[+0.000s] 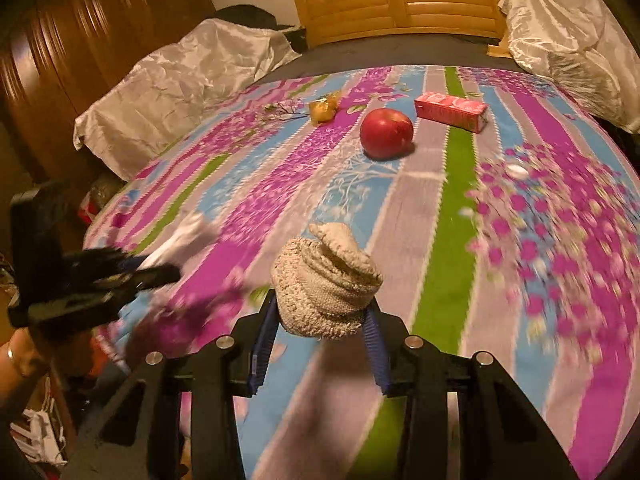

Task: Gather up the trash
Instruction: 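Grasp the white rope with the left tool while the right tool grasps the beige knitted item, then carry the white rope and beige knitted item over the wastebasket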

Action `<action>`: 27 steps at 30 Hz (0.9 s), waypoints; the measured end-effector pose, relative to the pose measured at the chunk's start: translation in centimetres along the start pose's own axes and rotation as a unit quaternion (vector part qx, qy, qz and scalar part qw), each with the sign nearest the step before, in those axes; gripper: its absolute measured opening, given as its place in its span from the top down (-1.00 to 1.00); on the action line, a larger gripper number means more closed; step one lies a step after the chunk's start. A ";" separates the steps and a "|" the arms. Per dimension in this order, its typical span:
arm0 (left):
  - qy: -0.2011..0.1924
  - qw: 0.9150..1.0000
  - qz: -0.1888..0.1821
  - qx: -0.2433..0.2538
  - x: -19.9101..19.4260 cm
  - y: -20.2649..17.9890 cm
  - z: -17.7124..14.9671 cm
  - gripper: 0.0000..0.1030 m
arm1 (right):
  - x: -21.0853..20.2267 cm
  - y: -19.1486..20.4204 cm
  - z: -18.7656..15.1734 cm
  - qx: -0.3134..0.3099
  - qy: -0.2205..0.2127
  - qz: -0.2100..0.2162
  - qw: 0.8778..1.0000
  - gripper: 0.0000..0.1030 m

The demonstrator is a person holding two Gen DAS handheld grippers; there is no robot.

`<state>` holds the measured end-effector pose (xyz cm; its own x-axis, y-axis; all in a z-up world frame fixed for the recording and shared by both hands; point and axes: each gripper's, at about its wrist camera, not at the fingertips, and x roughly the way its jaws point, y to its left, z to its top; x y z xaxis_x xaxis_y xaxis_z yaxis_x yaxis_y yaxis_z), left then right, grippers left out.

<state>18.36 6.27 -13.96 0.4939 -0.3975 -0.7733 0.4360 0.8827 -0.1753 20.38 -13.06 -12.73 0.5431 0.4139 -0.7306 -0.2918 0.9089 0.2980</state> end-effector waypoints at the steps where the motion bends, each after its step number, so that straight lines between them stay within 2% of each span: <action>1: -0.005 1.000 -0.006 0.003 -0.4 -0.9 0.2 0.60 | -1.2 0.1 -0.7 0.005 -0.004 -0.001 1.000 0.18; 8: -0.023 0.999 -0.012 0.034 -1.9 -6.4 1.8 0.60 | -8.5 -0.2 -3.7 0.023 -0.047 -0.027 0.998 0.18; 12: -0.036 0.997 -0.020 0.067 -2.1 -10.2 3.1 0.59 | -13.5 -1.6 -4.4 0.035 -0.085 -0.063 0.994 0.18; 16: -0.032 0.994 -0.034 0.101 -1.2 -14.3 5.0 0.59 | -18.6 -3.8 -4.6 0.052 -0.127 -0.102 0.985 0.18; 21: -0.047 0.987 -0.068 0.138 -0.8 -19.7 7.7 0.59 | -25.8 -7.2 -6.1 0.080 -0.178 -0.168 0.966 0.18; 27: -0.069 0.970 -0.119 0.202 -0.5 -28.3 11.1 0.59 | -34.1 -11.7 -9.6 0.131 -0.217 -0.252 0.934 0.18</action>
<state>14.11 -21.28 -1.91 0.4276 -0.6322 -0.6461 0.7947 0.6035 -0.0645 -2.27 -38.28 2.82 0.8445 -0.1391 -0.5172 0.2582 0.9518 0.1656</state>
